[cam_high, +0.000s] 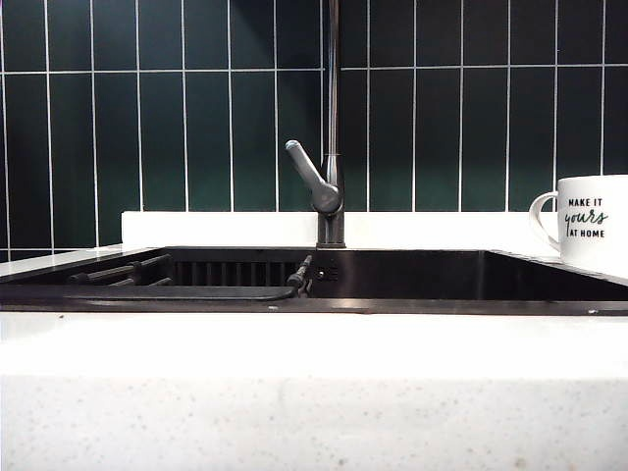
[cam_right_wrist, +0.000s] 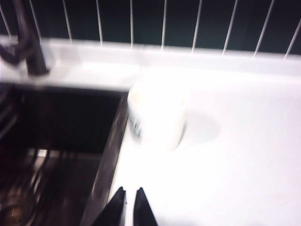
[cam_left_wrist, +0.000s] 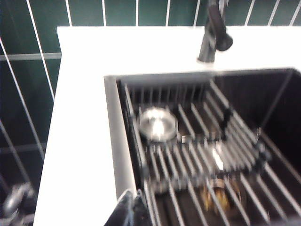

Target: Pick up the mug next to the sink, go to the faucet to get some water, pour the water into the sink, and finally put the mug back to its place.

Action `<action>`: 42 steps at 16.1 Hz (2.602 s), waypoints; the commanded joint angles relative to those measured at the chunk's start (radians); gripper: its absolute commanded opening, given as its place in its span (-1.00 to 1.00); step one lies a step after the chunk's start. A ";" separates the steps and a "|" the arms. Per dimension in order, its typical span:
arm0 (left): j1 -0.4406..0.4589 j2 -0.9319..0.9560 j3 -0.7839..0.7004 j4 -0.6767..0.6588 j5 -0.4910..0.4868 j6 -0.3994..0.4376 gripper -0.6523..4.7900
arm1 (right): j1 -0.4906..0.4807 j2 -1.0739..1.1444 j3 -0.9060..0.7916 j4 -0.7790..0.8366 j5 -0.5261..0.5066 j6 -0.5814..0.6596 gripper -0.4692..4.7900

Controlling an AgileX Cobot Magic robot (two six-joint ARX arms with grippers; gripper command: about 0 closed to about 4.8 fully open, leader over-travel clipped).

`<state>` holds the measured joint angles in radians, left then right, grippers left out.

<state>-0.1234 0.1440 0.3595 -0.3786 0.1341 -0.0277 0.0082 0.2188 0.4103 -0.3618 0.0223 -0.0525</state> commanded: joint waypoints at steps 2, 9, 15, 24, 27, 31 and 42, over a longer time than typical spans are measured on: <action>0.001 0.000 -0.082 0.188 0.000 -0.006 -0.78 | 0.008 0.002 -0.105 0.133 0.001 0.162 -0.67; 0.001 0.000 -0.209 0.284 -0.020 0.020 -0.78 | 0.008 0.002 -0.248 0.307 0.049 0.179 -0.76; 0.002 0.000 -0.250 0.322 -0.052 0.021 -0.78 | 0.024 0.003 -0.309 0.295 0.144 0.066 -0.83; 0.002 0.000 -0.297 0.320 -0.070 0.045 -0.78 | 0.029 0.001 -0.336 0.270 0.133 0.063 -0.83; 0.002 -0.001 -0.333 0.332 -0.070 0.047 -0.78 | 0.030 0.001 -0.362 0.349 0.081 -0.031 -0.83; 0.002 -0.003 -0.338 0.347 -0.045 0.045 -0.78 | 0.030 -0.002 -0.369 0.351 0.037 -0.053 -0.83; 0.002 -0.143 -0.336 0.261 -0.016 0.038 -0.78 | 0.029 -0.219 -0.372 0.183 0.000 -0.106 -0.83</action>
<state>-0.1219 0.0021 0.0200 -0.1177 0.1123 0.0086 0.0372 -0.0002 0.0368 -0.1604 0.0223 -0.1436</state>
